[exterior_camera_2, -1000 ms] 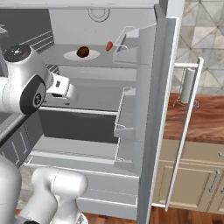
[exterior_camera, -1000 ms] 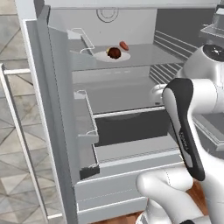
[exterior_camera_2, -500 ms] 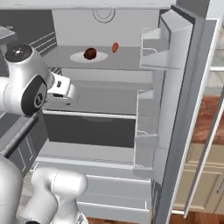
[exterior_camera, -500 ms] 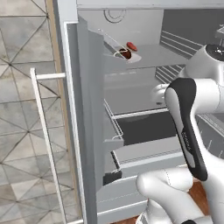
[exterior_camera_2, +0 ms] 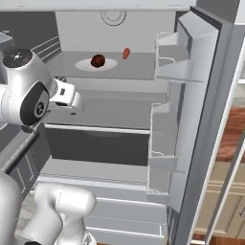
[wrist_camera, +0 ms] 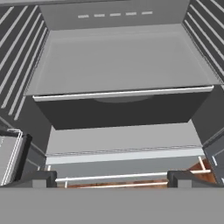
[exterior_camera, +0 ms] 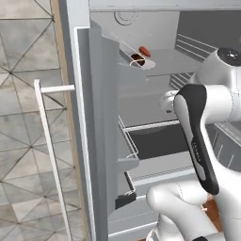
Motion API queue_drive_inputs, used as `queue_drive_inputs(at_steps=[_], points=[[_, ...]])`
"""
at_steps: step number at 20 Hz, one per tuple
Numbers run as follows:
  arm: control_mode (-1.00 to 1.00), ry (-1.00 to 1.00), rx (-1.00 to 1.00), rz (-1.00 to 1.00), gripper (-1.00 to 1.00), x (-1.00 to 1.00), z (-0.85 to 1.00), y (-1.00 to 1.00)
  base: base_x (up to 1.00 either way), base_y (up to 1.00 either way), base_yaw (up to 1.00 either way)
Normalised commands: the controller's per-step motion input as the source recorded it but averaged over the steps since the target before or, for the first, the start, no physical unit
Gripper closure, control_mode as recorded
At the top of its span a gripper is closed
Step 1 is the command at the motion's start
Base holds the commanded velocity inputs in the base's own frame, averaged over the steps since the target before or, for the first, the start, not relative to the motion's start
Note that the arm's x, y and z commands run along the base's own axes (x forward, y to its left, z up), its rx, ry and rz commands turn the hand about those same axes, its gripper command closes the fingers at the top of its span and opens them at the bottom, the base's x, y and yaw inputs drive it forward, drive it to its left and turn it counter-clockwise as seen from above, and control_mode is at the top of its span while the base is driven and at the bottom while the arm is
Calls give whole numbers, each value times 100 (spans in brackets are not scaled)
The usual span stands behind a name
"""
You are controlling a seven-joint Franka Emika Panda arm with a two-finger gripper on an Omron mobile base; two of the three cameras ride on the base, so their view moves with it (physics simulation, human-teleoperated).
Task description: Retrieve the steak from the fridge and place it on the saucepan with marinade on the stove.
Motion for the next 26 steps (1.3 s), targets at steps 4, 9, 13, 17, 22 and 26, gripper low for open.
queue_drive_inputs(at_steps=[4,9,13,17,22,26], points=[[100,0,0,0,-100,0,0,0,9,-50,4],[100,0,0,0,-100,0,0,0,11,-33,5],[100,0,0,0,-100,0,0,0,36,6,0],[100,0,0,0,-100,0,0,0,34,33,0],[100,0,0,0,-100,0,0,0,45,36,0],[100,0,0,0,-100,0,0,0,33,40,0]])
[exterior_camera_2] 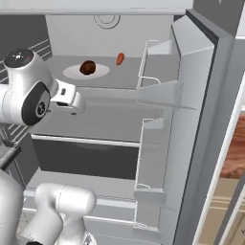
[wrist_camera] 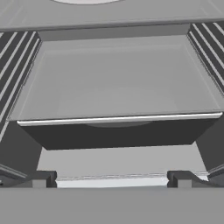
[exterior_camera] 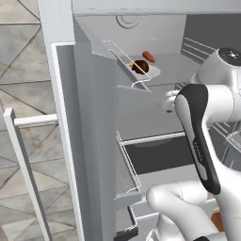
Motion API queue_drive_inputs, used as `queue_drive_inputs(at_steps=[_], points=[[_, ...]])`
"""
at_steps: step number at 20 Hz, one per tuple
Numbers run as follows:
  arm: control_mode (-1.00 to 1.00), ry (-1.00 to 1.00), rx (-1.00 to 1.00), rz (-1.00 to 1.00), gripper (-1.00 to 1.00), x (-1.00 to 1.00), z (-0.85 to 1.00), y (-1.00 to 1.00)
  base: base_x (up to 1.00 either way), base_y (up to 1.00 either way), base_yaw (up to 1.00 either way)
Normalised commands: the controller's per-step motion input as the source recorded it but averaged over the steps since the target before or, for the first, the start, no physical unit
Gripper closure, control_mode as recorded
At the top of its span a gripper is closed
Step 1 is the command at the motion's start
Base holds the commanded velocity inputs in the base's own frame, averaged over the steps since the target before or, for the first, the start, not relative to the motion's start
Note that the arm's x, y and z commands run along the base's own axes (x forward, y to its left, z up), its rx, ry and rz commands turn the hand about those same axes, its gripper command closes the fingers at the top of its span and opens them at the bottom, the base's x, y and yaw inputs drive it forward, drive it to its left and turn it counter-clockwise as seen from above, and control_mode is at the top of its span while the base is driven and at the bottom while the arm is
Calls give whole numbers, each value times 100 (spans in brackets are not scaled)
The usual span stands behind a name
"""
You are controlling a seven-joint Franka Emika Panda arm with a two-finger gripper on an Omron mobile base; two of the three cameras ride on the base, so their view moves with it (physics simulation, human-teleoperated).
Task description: Retrieve the steak from the fridge and place it on the saucepan with marinade on the stove.
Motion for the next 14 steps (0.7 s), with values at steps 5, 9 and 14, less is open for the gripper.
queue_drive_inputs(at_steps=[5,9,14], points=[[100,0,0,0,-100,0,0,0,40,5,0],[100,0,0,0,-100,0,0,0,43,-1,0],[100,0,0,0,-100,0,0,0,51,-1,0]])
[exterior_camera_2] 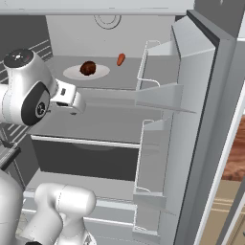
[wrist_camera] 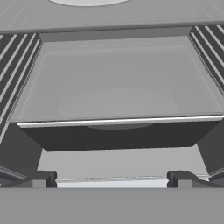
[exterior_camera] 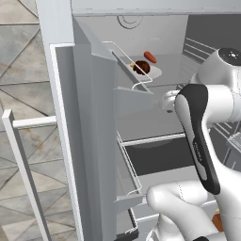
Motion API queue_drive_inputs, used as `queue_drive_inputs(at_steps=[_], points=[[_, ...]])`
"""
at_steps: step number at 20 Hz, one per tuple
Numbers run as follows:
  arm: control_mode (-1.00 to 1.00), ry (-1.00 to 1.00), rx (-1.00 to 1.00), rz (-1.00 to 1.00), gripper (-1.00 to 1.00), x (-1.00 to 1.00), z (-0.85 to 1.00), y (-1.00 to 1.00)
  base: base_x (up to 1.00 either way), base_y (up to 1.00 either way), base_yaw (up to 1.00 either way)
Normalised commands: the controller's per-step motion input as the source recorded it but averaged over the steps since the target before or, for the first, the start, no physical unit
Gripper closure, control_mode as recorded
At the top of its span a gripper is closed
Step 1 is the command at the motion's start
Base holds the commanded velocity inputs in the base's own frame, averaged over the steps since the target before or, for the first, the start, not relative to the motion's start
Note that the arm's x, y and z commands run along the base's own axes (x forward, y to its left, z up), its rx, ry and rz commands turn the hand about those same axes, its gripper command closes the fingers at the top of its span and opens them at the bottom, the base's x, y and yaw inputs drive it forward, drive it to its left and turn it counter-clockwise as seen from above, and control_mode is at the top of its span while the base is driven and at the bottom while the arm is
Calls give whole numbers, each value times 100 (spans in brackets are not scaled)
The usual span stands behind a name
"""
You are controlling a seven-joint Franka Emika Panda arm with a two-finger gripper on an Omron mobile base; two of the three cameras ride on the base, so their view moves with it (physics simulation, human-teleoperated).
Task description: Retrieve the steak from the fridge and place it on the saucepan with marinade on the stove.
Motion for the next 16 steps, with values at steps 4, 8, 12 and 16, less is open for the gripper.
queue_drive_inputs(at_steps=[4,8,12,16], points=[[-100,0,0,0,-100,0,0,0,12,0,0],[-100,0,0,0,-100,0,0,0,0,0,0],[-100,-10,0,0,-100,0,22,0,0,0,0],[-100,-15,0,0,-100,0,47,1,0,0,0]])
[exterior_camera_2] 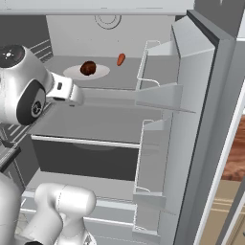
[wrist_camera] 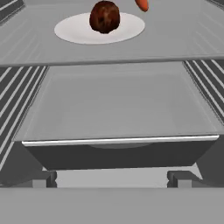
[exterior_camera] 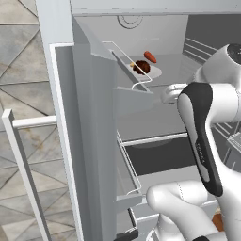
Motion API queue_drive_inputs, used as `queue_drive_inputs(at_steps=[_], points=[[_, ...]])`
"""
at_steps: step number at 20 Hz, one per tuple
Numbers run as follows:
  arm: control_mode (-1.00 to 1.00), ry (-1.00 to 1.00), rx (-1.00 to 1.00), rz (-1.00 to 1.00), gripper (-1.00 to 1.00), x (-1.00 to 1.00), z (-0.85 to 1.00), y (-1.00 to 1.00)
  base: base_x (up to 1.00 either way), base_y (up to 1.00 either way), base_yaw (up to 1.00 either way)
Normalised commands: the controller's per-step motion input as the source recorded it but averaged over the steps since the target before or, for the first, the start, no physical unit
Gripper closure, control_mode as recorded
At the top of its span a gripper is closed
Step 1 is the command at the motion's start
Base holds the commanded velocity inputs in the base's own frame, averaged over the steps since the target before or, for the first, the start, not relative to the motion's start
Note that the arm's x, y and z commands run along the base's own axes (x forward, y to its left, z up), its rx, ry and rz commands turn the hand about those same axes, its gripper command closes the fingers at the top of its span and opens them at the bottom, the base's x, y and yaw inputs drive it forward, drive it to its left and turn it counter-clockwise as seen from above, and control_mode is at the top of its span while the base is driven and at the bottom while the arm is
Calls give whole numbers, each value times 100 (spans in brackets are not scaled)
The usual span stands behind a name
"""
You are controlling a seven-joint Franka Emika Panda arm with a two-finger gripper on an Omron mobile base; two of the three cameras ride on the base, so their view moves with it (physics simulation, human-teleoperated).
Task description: Retrieve the steak from the fridge and place it on the saucepan with marinade on the stove.
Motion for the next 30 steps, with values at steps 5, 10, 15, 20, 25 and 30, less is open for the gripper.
queue_drive_inputs(at_steps=[5,10,15,20,25,30], points=[[-100,-12,0,0,-100,1,38,0,0,0,0],[-100,-9,0,0,-100,9,28,0,0,0,0],[-100,-5,0,0,-100,20,19,0,0,0,0],[-100,-1,0,0,-100,26,14,0,0,0,0],[-100,0,0,0,-100,33,7,0,0,0,0],[-100,0,0,0,-100,28,8,0,0,0,0]])
